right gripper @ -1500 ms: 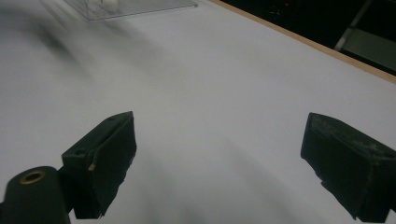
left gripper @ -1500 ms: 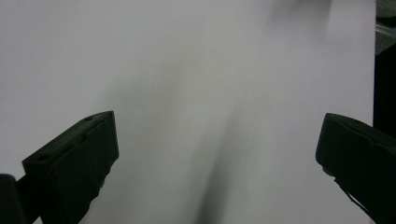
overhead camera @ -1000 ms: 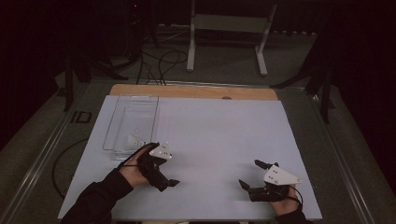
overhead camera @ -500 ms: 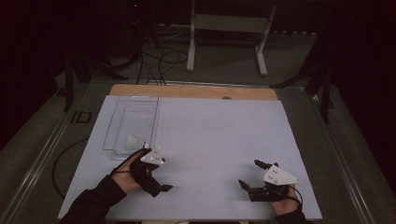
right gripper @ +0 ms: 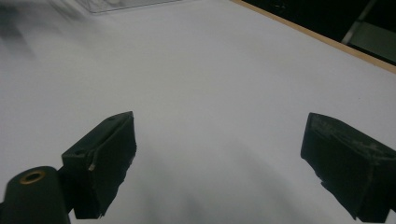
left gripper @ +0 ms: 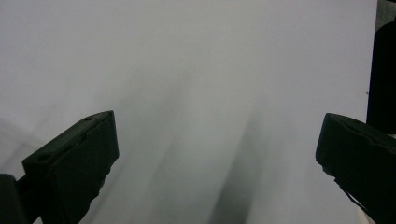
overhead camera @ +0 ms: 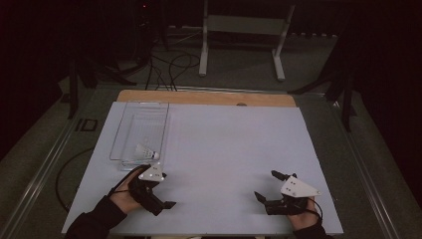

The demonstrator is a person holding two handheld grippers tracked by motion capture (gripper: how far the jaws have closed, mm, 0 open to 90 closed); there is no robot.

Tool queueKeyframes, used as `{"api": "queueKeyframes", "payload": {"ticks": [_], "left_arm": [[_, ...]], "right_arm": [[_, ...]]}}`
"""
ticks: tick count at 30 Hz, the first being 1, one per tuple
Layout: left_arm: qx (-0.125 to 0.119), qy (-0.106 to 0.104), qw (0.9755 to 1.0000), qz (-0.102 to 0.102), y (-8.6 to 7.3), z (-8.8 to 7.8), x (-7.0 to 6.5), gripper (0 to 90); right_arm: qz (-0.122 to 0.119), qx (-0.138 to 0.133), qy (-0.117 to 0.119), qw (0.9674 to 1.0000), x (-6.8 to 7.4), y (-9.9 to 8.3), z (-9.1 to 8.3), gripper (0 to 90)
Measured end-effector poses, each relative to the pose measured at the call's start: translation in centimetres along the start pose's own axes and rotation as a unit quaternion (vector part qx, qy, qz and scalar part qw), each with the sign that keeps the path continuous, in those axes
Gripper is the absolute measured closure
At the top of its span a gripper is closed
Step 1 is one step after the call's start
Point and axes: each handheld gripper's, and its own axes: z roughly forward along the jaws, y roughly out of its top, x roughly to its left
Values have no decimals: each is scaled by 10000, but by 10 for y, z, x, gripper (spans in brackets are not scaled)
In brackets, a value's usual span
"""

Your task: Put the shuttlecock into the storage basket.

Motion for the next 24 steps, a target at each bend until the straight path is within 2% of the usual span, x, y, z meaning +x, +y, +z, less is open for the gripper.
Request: {"api": "queueKeyframes", "payload": {"ticks": [4,12,16,18,24], "left_arm": [[-137,75,9997,-164,-7,-5,3,1],[-222,232,9988,-363,-17,-6,6,1],[-329,274,9984,-360,-18,-7,4,1],[-435,337,9977,-399,-18,-8,2,1],[-526,528,9956,-565,-22,-7,4,1]], "right_arm": [[5,-2,-3,10000,0,0,0,101],[6,-7,-4,10000,0,0,0,101],[7,-4,-3,10000,0,0,0,101],[16,-2,0,10000,0,0,-1,101],[7,-12,-10,10000,0,0,-1,101]]}}
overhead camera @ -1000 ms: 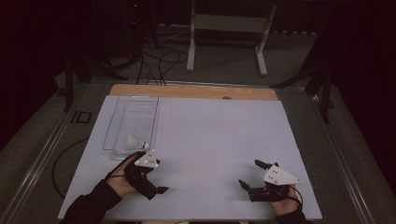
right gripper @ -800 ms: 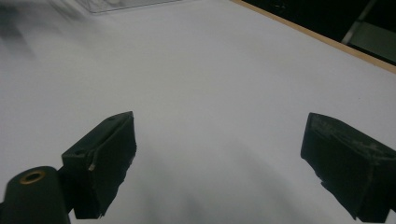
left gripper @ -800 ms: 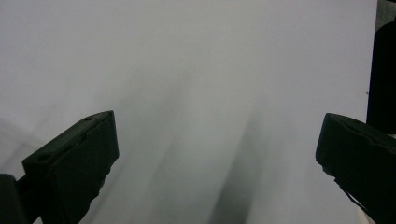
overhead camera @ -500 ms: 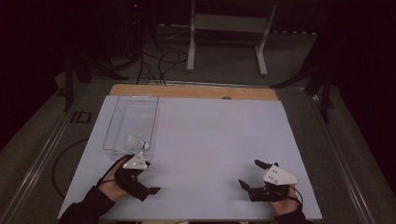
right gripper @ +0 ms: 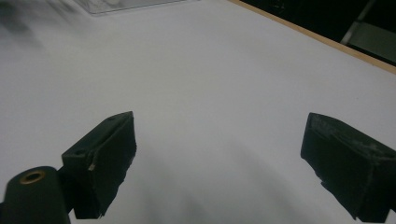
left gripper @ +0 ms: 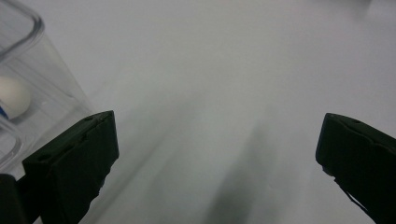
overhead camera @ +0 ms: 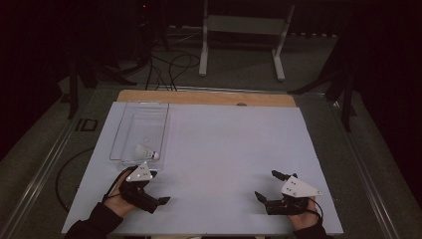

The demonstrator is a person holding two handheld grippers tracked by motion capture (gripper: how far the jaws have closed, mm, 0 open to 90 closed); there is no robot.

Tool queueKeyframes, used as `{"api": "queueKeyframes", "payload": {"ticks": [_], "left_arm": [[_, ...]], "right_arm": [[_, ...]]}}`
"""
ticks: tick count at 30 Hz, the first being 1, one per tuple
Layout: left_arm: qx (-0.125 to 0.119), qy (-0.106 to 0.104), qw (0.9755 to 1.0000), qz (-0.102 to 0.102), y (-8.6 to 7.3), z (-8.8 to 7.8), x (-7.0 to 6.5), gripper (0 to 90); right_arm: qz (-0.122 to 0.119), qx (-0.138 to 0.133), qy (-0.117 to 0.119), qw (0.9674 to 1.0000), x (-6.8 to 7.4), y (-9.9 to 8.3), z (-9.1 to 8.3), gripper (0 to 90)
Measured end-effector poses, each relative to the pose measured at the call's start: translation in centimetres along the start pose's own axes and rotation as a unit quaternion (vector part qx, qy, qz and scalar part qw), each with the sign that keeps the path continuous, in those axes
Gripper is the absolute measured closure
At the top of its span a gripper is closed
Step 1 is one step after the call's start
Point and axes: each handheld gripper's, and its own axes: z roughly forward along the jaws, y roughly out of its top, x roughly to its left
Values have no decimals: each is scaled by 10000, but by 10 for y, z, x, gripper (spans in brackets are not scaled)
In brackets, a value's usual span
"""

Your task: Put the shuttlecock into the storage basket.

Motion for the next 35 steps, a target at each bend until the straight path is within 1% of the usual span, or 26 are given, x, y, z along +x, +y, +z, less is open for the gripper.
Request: {"api": "queueKeyframes", "payload": {"ticks": [1,4,5,6,7,14,18,23,33,35], "left_arm": [[-9,0,10000,-2,-1,0,1,1],[-9,169,9999,1,-3,2,-1,1],[-27,204,9998,20,-4,2,-1,1],[-57,202,9998,-3,-4,2,-1,1],[-63,247,9997,-9,-4,2,-2,1],[22,432,9991,38,-6,6,-3,1],[22,436,9990,23,-7,7,-3,1],[47,427,9991,53,-7,8,-5,1],[56,377,9993,31,-8,7,-4,1],[87,354,9993,32,-9,8,-3,1]], "right_arm": [[-1,-2,1,10000,0,0,0,101],[-5,10,-1,10000,0,0,0,101],[-1,5,-5,10000,0,0,0,101],[-6,-1,-8,10000,-1,0,0,101],[-5,-5,-11,10000,-1,0,0,101],[-9,-1,-10,10000,-1,0,0,101],[3,17,-3,10000,-1,-1,0,101],[-10,21,8,10000,0,-1,0,101],[8,30,23,10000,-1,-1,1,101],[-5,31,23,10000,-1,-1,1,101]]}}
